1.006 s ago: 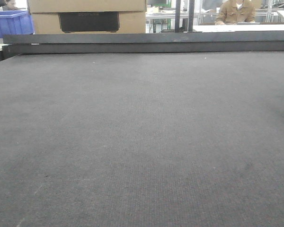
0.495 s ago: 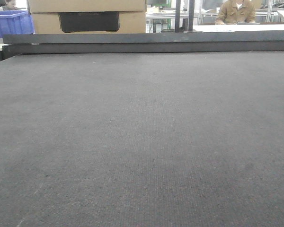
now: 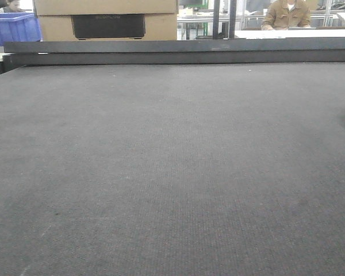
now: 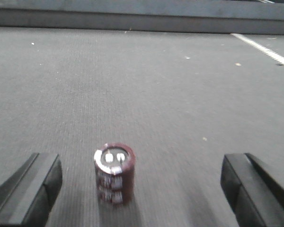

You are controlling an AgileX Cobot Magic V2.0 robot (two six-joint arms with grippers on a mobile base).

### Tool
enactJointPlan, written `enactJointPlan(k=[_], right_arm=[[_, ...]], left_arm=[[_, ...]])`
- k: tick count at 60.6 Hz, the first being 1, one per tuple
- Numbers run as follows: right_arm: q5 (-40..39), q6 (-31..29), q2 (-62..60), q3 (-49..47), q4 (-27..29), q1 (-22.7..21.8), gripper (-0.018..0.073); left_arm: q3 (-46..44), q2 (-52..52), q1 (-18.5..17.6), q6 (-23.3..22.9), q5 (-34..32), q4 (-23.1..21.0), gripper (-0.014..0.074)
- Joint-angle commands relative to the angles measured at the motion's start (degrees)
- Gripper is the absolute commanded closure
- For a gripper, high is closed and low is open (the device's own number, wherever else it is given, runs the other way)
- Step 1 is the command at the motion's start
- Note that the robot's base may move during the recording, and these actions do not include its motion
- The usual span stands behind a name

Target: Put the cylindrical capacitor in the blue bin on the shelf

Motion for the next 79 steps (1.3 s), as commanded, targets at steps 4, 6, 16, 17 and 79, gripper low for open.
enactJointPlan(k=[4,6,16,17,79], right_arm=[[1.07,0.11,4.04,-4.66,-0.79,-0.29,-0.0009],[1.95,0.11,5.05,-5.65,-0.79,-0.29,-0.0009],[3.25,0.11,8.57,-8.55,-0.79,-0.29,-0.0009],[3.53,0.11,8.77,-8.70,-0.79,-0.29,-0.0009],[31.23,0.11,-26.95,-8.46,-5.57,0.77,0.0721]], left_arm=[[-0.42,0.21,-0.34,-0.04,-0.78,-0.17,-0.0005],[-0.42,0.21,-0.34,-0.04,-0.78,-0.17,-0.0005],[-0.42,0.21,-0.34,-0.04,-0.78,-0.17,-0.0005],[-0.42,0.21,-0.34,-0.04,-0.78,-0.17,-0.0005],[3.82,2.90,-0.34,-0.04,1.15,1.06,-0.0005]])
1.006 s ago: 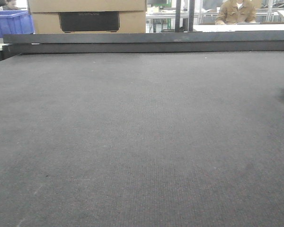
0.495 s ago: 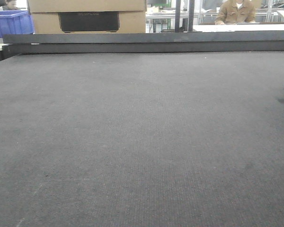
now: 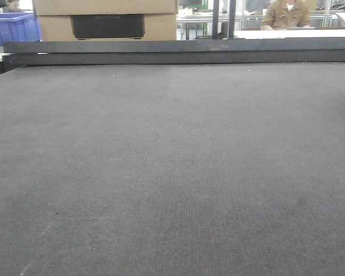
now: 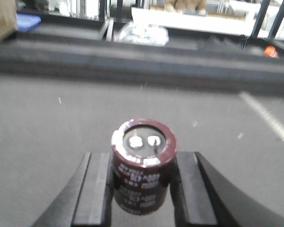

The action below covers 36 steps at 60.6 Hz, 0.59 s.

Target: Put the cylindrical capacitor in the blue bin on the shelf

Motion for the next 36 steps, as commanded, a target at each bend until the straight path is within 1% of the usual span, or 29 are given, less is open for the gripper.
enactJointPlan(k=[1,10,15,19,28,36], right_arm=[[7.15,0.11,-7.29,0.21,-0.73,0.64,0.0721],[19.25,0.11,-17.76,0.21,-0.73,3.60,0.0721],[25.45,0.11,-22.62,0.21,-0.73,5.70,0.0721],[29.64,0.11,-26.00,0.21,-0.54,7.38,0.0721],[34.55,0.11,-31.36,0.21,-0.39,9.90,0.0721],[35.72,0.11,-33.95,0.21,-0.39,10.06,0.0721]], left_arm=[[2.03,2.62,-0.34,-0.04,-1.92,0.85,-0.0005],[5.89,8.30,-0.34,-0.04,-10.02,1.06,-0.0005],[8.19,12.78,-0.34,-0.04,-17.15,1.06,-0.0005],[9.15,16.12,-0.34,-0.04,-21.34,1.06,-0.0005],[9.63,25.49,-0.34,-0.04,-28.74,1.06,-0.0005],[9.63,34.31,-0.34,-0.04,-37.25,1.06,-0.0005]])
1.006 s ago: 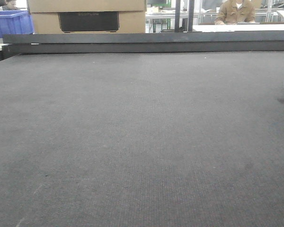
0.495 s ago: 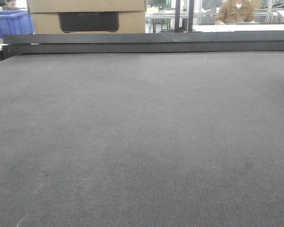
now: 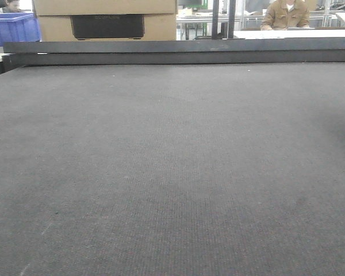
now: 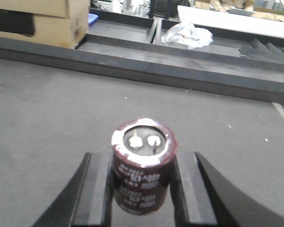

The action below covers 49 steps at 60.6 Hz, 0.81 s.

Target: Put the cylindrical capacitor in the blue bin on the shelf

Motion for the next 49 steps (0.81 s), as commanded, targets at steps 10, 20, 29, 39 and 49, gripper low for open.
enactJointPlan(k=[10,20,29,39,49], right_arm=[[0.46,0.11,-2.31,-0.02,-0.27,0.18,0.0721],[0.87,0.11,-2.31,-0.02,-0.27,0.18,0.0721],[0.87,0.11,-2.31,-0.02,-0.27,0.18,0.0721],[0.87,0.11,-2.31,-0.02,-0.27,0.18,0.0721],[0.87,0.11,-2.31,-0.02,-0.27,0.18,0.0721]], left_arm=[[-0.14,15.74,-0.34,-0.04,-20.12,-0.26,-0.0005],[-3.07,26.38,-0.34,-0.04,-27.25,-0.49,-0.0005],[-9.07,34.79,-0.24,-0.04,-27.25,-3.77,-0.0005],[-14.73,41.69,1.24,-0.04,-27.39,-4.57,-0.0005],[-19.32,47.16,2.54,-0.04,-28.39,-4.98,-0.0005]])
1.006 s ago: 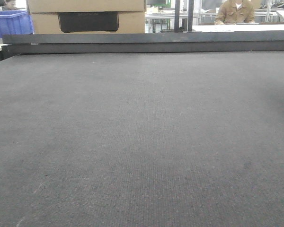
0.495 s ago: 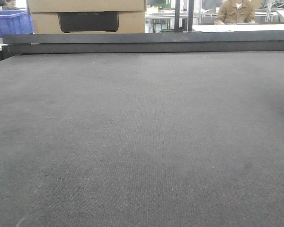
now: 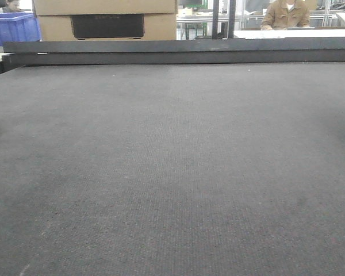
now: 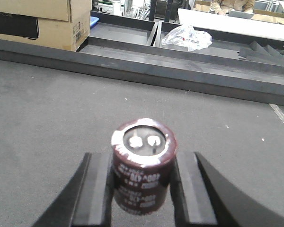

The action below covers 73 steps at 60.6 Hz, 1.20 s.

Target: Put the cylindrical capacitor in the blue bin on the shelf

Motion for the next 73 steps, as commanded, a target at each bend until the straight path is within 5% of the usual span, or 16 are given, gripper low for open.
enactJointPlan(k=[1,33,39,54,64,73], right_arm=[[-1.17,0.11,-0.36,-0.02,-0.27,0.18,0.0721],[-1.17,0.11,-0.36,-0.02,-0.27,0.18,0.0721],[-1.17,0.11,-0.36,-0.02,-0.27,0.18,0.0721],[-1.17,0.11,-0.36,-0.02,-0.27,0.18,0.0721],[-0.88,0.11,-0.36,-0.02,-0.27,0.18,0.0721],[-0.79,0.11,-0.36,-0.02,-0.27,0.18,0.0721]], left_arm=[[-2.60,2.46,0.60,-0.04,-1.74,-0.50,-0.0005],[-9.77,11.81,0.50,-0.04,-0.25,-0.50,0.0019],[-9.77,11.81,0.50,-0.04,0.47,-0.50,0.0132],[-9.77,8.01,0.50,-0.04,3.26,-0.50,0.0703],[-9.91,-0.31,-0.06,-0.04,10.57,4.12,0.0707],[-12.96,-11.36,-2.98,-0.04,27.41,7.82,0.0707]])
